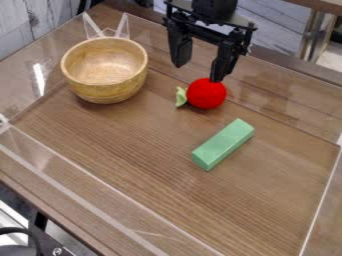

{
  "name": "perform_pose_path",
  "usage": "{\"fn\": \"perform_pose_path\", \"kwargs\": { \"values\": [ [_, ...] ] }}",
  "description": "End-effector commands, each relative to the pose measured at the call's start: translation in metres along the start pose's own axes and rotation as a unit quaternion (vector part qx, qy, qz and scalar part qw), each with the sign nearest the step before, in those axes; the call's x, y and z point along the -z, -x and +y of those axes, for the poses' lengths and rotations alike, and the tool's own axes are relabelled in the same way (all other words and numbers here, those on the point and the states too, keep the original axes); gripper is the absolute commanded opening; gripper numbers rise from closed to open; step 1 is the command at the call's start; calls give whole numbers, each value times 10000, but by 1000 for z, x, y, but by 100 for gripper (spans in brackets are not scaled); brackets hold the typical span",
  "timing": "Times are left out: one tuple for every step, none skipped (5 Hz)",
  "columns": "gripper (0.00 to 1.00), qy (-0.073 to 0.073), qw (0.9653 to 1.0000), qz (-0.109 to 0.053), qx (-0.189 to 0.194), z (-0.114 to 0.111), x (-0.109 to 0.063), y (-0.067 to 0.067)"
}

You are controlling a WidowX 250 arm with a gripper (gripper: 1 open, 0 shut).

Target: Put the green stick in the brown bowl

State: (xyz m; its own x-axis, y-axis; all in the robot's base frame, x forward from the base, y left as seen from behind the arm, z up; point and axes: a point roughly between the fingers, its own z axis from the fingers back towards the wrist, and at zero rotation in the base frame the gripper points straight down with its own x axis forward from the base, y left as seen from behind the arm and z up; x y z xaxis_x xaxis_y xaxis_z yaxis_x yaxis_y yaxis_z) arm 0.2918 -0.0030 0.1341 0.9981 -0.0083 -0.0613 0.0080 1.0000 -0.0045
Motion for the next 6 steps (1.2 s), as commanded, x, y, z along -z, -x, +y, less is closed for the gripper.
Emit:
{"fn": "perform_pose_path", "kwargs": {
  "values": [
    [100, 41, 9998, 77, 184, -10, 14, 5],
    [100, 68, 9997, 117, 224, -15, 37, 3],
    [100, 70, 9998, 61, 195, -19, 53, 1],
    [100, 108, 9995, 8, 304, -32, 72, 4],
    [100, 103, 9994, -61, 332, -43, 93, 4],
    [100, 114, 9998, -118, 96, -35, 103, 1]
  ]
}}
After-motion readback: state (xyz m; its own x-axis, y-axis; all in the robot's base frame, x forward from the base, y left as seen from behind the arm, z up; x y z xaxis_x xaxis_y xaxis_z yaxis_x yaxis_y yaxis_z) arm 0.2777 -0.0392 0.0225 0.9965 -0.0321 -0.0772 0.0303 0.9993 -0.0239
